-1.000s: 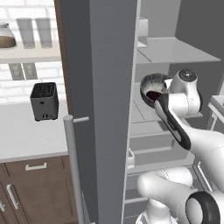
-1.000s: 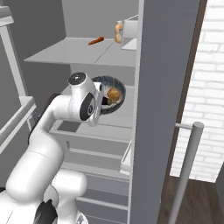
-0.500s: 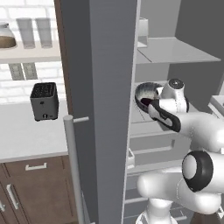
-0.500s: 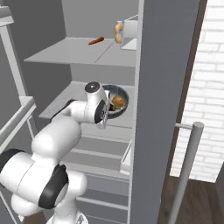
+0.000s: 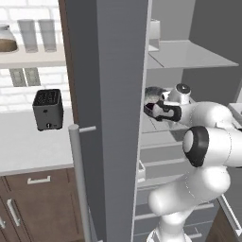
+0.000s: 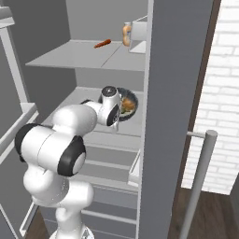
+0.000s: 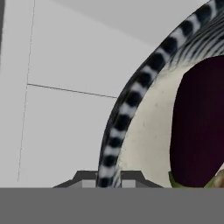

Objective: Pick the chicken drumstick and eggplant from their plates and place them in the bowl. Then put the bowl in the fridge.

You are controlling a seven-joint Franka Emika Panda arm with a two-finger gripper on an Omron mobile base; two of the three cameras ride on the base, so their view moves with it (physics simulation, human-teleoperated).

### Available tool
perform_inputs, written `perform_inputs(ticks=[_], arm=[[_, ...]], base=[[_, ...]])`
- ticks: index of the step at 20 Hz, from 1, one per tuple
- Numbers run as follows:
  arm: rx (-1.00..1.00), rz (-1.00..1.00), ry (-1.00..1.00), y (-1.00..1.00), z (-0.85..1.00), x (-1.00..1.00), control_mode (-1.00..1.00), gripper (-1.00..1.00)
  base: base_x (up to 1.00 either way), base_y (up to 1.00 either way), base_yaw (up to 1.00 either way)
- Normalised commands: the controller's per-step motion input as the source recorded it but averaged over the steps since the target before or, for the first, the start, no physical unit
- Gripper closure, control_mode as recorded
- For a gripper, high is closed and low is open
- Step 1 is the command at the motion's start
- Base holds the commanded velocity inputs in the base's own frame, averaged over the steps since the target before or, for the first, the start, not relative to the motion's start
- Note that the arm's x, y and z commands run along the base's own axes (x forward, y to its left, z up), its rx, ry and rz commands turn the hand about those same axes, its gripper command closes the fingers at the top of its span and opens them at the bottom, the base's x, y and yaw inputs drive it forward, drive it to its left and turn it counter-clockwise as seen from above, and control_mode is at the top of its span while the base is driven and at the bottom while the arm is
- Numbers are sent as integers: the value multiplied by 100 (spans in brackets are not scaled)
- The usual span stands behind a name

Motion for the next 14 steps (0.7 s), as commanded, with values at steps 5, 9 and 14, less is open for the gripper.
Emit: perform_inputs(ticks=[5, 9, 14], arm=[[0, 2, 13, 0, -13, 40, -100, 100], [0, 3, 4, 2, -23, 18, -100, 100], [0, 0, 0, 15, -14, 18, -100, 100]], base=[[0, 0, 0], [0, 0, 0], [0, 0, 0]])
